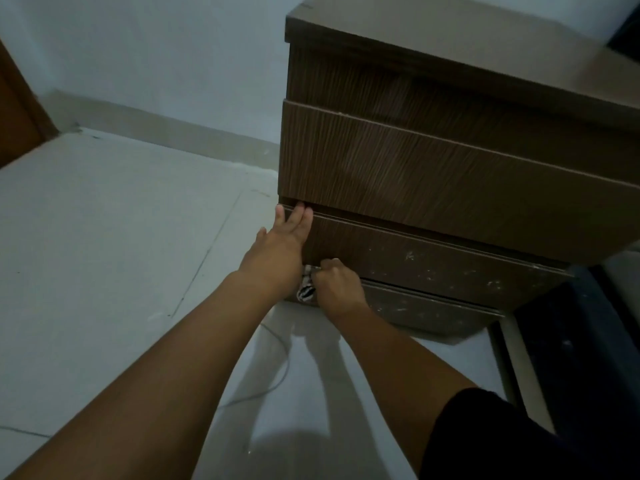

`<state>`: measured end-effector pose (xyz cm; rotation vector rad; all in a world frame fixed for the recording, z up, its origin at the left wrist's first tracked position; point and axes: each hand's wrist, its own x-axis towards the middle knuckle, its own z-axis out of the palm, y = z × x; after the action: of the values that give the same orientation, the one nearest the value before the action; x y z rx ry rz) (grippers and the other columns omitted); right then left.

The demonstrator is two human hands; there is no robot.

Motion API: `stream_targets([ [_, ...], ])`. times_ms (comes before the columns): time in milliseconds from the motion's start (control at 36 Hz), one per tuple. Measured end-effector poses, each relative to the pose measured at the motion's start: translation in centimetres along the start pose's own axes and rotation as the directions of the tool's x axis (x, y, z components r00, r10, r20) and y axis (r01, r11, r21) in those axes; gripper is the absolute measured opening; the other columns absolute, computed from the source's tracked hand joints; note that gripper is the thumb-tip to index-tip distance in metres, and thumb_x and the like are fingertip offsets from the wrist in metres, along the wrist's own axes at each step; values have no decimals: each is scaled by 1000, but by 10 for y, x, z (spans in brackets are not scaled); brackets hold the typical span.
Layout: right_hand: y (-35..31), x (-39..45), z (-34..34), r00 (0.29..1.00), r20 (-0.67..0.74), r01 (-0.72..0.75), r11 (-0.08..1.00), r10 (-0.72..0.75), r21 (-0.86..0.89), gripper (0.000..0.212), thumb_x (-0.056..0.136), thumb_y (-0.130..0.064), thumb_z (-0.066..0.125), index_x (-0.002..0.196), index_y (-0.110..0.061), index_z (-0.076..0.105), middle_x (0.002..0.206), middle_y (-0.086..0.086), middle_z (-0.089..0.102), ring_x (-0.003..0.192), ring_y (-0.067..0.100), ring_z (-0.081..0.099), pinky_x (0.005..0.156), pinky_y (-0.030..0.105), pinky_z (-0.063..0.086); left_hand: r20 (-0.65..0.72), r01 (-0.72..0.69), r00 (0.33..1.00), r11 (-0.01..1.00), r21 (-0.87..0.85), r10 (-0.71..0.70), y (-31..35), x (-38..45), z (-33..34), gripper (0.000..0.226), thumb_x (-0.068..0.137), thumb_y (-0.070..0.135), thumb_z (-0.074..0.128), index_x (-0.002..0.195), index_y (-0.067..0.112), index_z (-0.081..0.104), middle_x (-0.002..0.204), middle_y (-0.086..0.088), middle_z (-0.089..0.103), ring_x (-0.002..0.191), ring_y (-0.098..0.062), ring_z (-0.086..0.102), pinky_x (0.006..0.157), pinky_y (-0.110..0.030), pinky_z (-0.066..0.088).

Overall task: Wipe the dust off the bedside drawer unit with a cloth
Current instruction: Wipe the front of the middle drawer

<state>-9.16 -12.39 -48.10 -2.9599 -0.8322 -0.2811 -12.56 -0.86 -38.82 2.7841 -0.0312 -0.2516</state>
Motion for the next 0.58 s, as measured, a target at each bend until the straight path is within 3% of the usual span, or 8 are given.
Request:
stream_targets([
  [139, 2, -19, -33, 991, -121, 56, 998, -59, -26, 32, 27, -5, 87, 51, -9, 66, 56, 7, 61, 51, 25, 62, 33, 15, 39, -13, 21, 1000, 998, 62, -20, 6, 0, -2, 84, 89, -6, 44, 153, 15, -6, 162, -1, -11, 149, -29, -10, 121, -42, 7],
  [361, 24, -37, -78, 913, -386, 98, 990, -132, -106, 17, 59, -5, 78, 73, -7, 69, 70, 9, 61, 64, 25, 60, 41, 24, 42, 23, -57, 998, 990, 130, 54, 27, 0, 1, 81, 94, 10, 48, 154, 17, -5, 162, 3, -8, 150, -22, -10, 120, -44, 8],
  [472, 39, -36, -90, 926, -369, 19, 984, -84, -177, 20, 53, -3, 81, 68, -8, 69, 66, 8, 60, 60, 24, 60, 39, 22, 41, 26, -75, 997, 991, 115, 72, 38, 0, 8, 81, 92, -2, 42, 153, 19, -7, 161, 4, -11, 149, -24, -13, 120, -46, 8],
  [583, 56, -38, -85, 967, -252, -6, 983, -41, -182, 27, 44, -5, 86, 66, -9, 71, 65, 7, 61, 59, 23, 62, 37, 20, 42, 8, -57, 998, 991, 120, 56, 41, 2, 14, 86, 89, -5, 42, 153, 19, -11, 161, 5, -15, 148, -24, -16, 119, -47, 9],
])
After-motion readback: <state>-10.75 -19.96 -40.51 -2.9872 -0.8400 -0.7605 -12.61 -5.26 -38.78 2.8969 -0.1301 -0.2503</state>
